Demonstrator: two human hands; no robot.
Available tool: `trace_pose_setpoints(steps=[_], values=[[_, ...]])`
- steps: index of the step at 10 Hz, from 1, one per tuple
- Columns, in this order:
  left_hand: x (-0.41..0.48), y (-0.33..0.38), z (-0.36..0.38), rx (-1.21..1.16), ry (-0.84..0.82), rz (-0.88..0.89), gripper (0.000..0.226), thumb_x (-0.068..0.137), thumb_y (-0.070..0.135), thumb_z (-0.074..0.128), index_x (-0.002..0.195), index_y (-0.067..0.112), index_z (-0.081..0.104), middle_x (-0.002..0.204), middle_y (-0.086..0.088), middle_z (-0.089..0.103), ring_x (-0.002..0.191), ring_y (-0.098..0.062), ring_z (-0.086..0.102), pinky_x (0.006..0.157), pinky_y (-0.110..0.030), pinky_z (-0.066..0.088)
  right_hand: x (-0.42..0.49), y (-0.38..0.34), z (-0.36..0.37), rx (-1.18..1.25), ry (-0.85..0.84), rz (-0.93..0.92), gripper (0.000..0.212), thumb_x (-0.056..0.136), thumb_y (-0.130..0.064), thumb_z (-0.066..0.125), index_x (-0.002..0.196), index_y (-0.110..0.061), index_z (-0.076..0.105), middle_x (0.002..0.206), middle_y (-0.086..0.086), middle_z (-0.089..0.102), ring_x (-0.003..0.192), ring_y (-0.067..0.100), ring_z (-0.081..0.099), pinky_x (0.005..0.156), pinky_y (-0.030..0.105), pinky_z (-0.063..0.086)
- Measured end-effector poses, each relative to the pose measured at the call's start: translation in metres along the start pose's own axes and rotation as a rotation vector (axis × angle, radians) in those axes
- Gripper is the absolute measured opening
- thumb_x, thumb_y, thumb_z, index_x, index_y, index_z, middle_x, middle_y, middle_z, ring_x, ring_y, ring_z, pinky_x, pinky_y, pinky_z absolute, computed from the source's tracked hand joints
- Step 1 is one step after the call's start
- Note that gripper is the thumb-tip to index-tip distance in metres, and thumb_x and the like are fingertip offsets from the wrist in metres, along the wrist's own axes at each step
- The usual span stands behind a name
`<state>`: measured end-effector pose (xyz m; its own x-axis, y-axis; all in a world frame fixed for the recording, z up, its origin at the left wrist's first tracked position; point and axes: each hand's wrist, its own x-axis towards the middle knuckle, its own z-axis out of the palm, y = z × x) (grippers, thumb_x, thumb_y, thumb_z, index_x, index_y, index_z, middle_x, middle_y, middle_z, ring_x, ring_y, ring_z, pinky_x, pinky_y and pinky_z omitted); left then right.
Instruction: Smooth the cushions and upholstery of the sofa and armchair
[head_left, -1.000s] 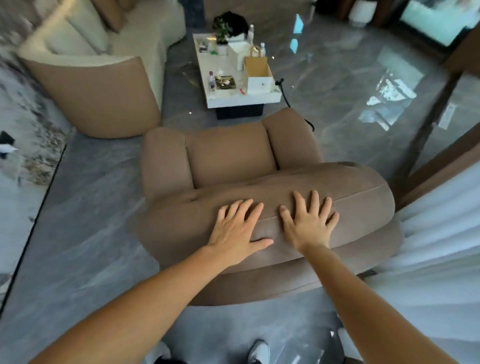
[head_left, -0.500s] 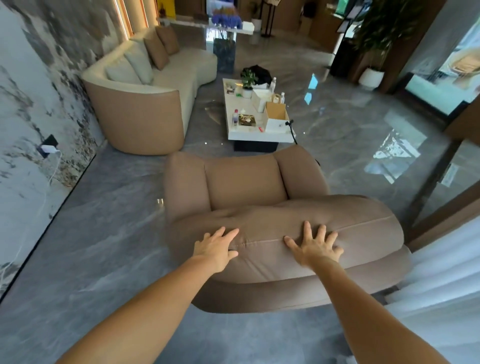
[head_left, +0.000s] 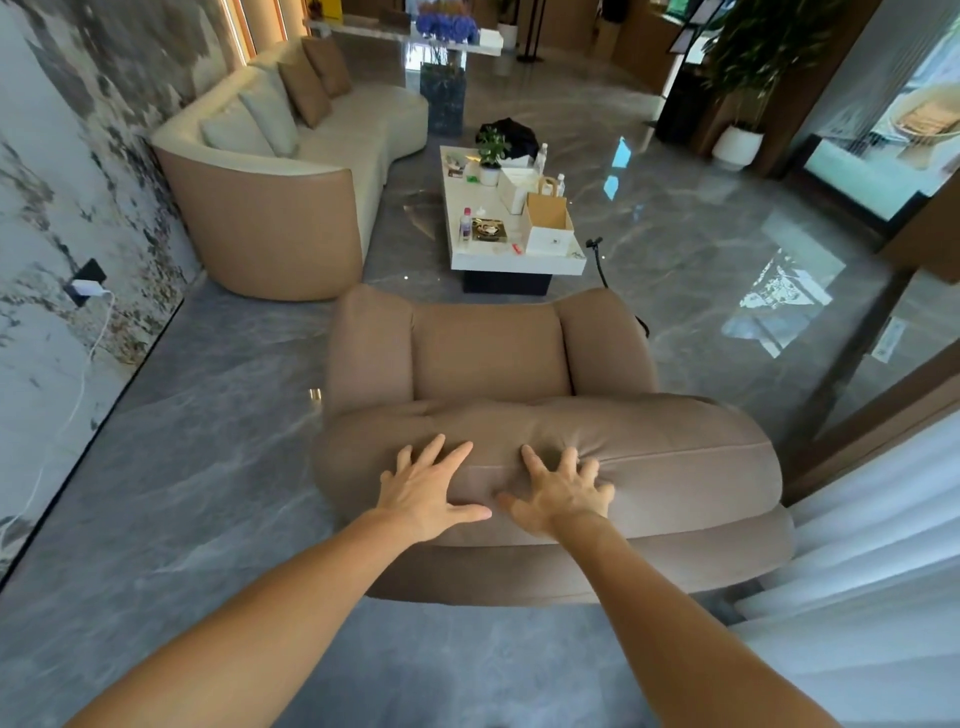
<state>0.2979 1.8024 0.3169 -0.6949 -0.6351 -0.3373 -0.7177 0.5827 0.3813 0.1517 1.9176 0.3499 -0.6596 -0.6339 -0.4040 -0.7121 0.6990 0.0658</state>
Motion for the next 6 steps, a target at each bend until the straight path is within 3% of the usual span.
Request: trace_pose_setpoints(steps=[1,2,3,4,5,6], values=[[0.003,-0.007,-0.002,-0.053,0.022,-0.04,0.092,0.073,0.073,0.056,0.147,0.049,0.007,0.162,0.01,-0.002,0.146,-0.036,0.001,0.108,-0.061,0.028,0.008,0.008,-0.006,-0.094,0.117,-0.105,0.077,0.078,-0.083,0.039,0.147,-0.059,0.016,0.149,0.009,0.025,0.126,0.036,0.028,0.102,0.054,0.03],[0.006,-0.017,-0.01,-0.082,0.03,-0.07,0.085,0.081,0.064,0.057,0.148,0.047,0.007,0.162,0.011,-0.003,0.147,-0.035,-0.002,0.11,-0.059,0.031,0.014,0.008,-0.005,-0.11,0.17,-0.162,0.073,0.08,-0.085,0.035,0.146,-0.06,0.015,0.148,0.008,0.022,0.126,0.037,0.025,0.104,0.061,0.03],[0.005,-0.021,-0.02,-0.081,0.04,-0.095,0.081,0.084,0.06,0.055,0.148,0.045,0.008,0.162,0.009,-0.001,0.147,-0.035,0.001,0.111,-0.054,0.031,0.017,-0.008,-0.01,-0.12,0.169,-0.184,0.072,0.08,-0.084,0.036,0.146,-0.058,0.019,0.147,0.007,0.023,0.127,0.037,0.024,0.102,0.064,0.031],[-0.003,-0.027,-0.038,-0.093,0.031,-0.073,0.073,0.087,0.053,0.056,0.148,0.041,0.018,0.161,0.004,0.012,0.144,-0.032,0.016,0.112,-0.048,0.032,0.021,-0.023,-0.03,-0.134,0.064,-0.156,0.069,0.082,-0.078,0.045,0.145,-0.054,0.028,0.146,0.007,0.024,0.129,0.036,0.026,0.101,0.063,0.035],[-0.012,-0.039,-0.08,0.017,-0.028,-0.117,0.042,0.09,0.044,0.051,0.13,0.031,0.054,0.137,-0.003,0.053,0.126,-0.025,0.047,0.102,-0.042,0.044,0.019,-0.052,-0.064,-0.069,0.02,-0.205,0.041,0.091,-0.05,0.052,0.123,-0.026,0.063,0.137,0.011,0.049,0.121,0.035,0.051,0.091,0.045,0.048],[-0.025,-0.06,-0.124,0.207,0.032,-0.257,0.039,0.094,0.042,0.041,0.104,0.015,0.068,0.106,-0.006,0.067,0.098,-0.028,0.065,0.079,-0.035,0.05,0.003,-0.103,-0.094,0.045,0.029,-0.333,0.043,0.093,-0.041,0.045,0.069,-0.013,0.068,0.1,0.015,0.074,0.095,0.034,0.071,0.076,0.035,0.052]])
